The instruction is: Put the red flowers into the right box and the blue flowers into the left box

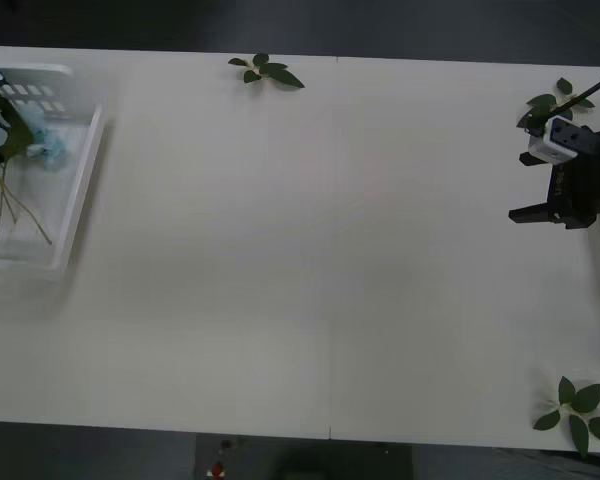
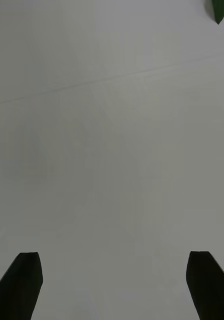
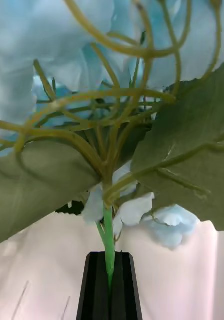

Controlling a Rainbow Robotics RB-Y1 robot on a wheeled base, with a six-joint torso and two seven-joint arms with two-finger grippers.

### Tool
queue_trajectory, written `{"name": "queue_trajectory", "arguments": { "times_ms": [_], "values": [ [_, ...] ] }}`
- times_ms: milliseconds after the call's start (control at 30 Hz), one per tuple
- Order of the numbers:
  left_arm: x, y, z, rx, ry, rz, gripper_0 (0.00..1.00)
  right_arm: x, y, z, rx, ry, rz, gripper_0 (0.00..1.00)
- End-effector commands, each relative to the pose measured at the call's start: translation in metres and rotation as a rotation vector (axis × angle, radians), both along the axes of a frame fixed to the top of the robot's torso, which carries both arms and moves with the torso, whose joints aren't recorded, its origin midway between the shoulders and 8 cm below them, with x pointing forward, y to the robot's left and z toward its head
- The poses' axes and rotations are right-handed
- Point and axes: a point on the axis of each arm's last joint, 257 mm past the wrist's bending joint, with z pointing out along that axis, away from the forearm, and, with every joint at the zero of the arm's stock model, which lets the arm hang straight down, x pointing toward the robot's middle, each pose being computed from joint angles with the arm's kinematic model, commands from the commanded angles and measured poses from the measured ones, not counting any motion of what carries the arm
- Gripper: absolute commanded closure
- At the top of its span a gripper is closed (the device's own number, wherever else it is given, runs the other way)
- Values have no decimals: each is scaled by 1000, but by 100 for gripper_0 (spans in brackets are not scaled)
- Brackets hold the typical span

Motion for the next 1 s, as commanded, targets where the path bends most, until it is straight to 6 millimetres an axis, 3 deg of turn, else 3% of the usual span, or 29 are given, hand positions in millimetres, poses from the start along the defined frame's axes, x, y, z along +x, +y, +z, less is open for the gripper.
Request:
{"name": "queue_trajectory", "arguments": {
  "times_ms": [33,433,467,500,533,600,767,1000],
  "values": [
    [4,8,-4,-18,-32,34,100,1,11,11,28,-22,15,16],
    [2,17,-10,47,-18,40,100,1,11,11,28,-22,15,16],
    [2,17,-10,46,-16,41,96,1,11,11,28,-22,15,16],
    [2,17,-10,48,-17,40,51,1,11,11,28,-22,15,16],
    [2,17,-10,48,-18,41,19,1,11,11,28,-22,15,16],
    [2,18,-10,50,-17,41,0,1,11,11,28,-22,15,16],
    [2,18,-10,50,-14,43,0,1,11,11,28,-22,15,16],
    [-15,28,-12,56,109,59,0,1,11,11,28,-22,15,16]
  ]
}}
